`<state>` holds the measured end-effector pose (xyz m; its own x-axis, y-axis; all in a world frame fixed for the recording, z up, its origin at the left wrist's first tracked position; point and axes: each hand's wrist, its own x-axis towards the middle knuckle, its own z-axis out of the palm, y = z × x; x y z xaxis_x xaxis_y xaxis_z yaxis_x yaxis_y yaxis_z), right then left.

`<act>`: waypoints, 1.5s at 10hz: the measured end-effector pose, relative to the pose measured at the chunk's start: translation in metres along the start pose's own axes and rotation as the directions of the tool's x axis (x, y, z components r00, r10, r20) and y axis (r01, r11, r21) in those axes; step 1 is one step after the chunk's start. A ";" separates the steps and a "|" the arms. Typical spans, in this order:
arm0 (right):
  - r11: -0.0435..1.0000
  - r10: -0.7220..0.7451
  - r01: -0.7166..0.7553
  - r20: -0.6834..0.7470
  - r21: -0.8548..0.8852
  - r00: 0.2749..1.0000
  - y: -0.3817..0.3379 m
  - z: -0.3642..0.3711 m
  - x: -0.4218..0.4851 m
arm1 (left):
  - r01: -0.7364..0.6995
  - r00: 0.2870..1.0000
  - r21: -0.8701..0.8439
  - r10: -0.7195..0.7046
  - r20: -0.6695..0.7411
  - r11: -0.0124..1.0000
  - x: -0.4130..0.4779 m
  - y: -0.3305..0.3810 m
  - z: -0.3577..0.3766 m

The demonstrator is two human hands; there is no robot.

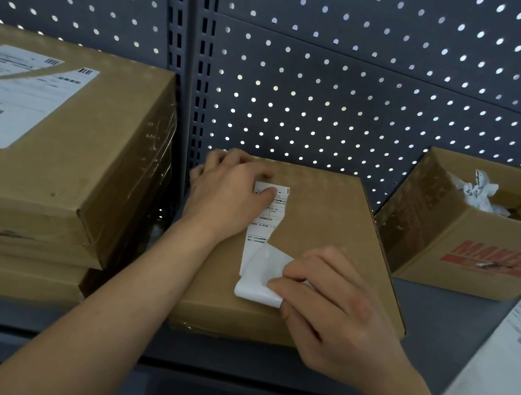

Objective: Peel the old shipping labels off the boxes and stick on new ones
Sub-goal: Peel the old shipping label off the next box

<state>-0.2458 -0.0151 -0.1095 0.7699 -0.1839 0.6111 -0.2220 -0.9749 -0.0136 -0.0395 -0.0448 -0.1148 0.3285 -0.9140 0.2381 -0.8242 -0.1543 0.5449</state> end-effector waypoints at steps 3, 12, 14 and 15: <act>0.999 0.023 -0.023 -0.003 0.045 1.000 -0.008 0.001 -0.003 | 0.002 1.000 0.000 -0.002 0.004 1.000 0.000 0.000 0.000; 0.969 0.096 -0.093 0.000 0.227 0.995 -0.027 0.003 -0.008 | 0.006 1.000 -0.001 -0.006 0.021 1.000 0.000 0.002 0.001; 0.969 0.089 -0.086 -0.001 0.232 0.996 -0.030 0.002 -0.006 | 0.009 1.000 0.000 -0.009 0.021 1.000 0.001 0.002 0.001; 0.965 0.090 -0.087 -0.002 0.246 0.996 -0.032 0.001 -0.006 | 0.009 1.000 0.002 -0.009 0.021 1.000 0.001 0.002 0.001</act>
<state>-0.2428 0.0171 -0.1141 0.7458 -0.2704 0.6088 -0.1336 -0.9561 -0.2609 -0.0415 -0.0462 -0.1142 0.3260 -0.9204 0.2160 -0.8221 -0.1632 0.5454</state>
